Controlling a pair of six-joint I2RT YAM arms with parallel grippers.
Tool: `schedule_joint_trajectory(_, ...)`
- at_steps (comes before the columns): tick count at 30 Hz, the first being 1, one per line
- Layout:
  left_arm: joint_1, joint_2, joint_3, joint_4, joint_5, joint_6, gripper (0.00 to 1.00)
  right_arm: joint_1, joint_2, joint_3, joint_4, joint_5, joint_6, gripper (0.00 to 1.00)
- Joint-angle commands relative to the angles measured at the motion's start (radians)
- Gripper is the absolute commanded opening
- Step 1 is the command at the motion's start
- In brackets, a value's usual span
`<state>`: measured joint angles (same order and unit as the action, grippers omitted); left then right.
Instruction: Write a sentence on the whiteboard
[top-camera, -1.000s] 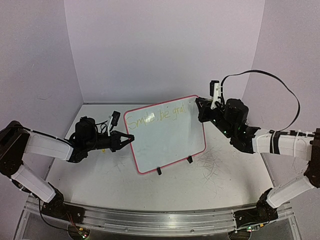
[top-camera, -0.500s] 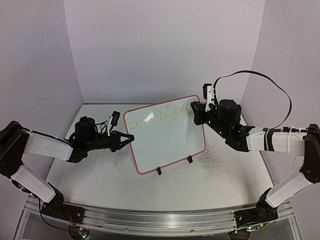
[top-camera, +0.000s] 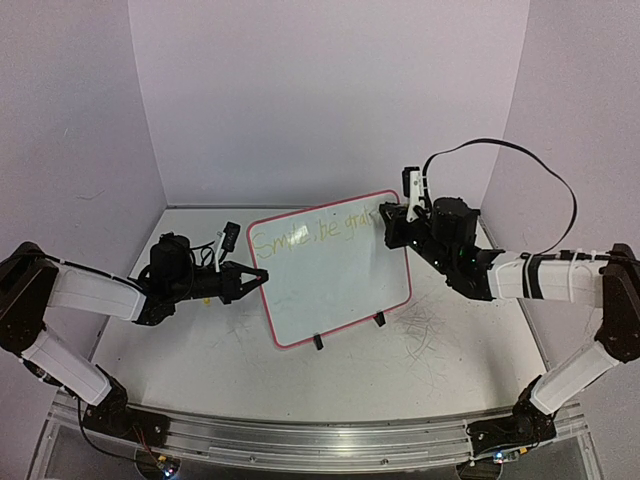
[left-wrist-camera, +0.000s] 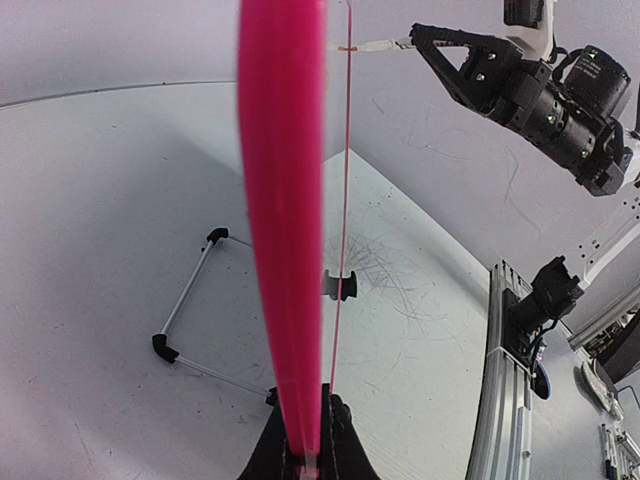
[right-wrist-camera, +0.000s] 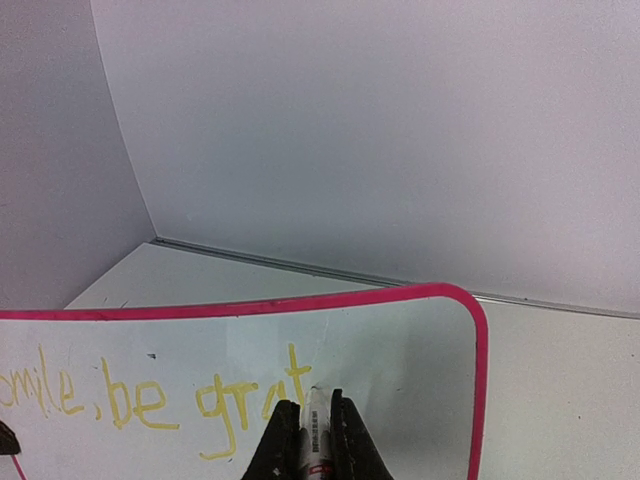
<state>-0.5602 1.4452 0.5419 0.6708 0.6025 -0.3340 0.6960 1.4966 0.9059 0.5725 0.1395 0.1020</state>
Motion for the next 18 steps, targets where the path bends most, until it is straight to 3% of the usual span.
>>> schedule_joint_trajectory(1,0.009,-0.023,-0.001,-0.013,-0.047,0.072,0.00,-0.002,0.016,0.047,0.005,0.030,0.010,0.00)
schedule_joint_trajectory(18,0.009,-0.029,-0.007,-0.015,-0.049,0.072,0.00,-0.002,0.016,0.042,0.000,0.121,0.014,0.00)
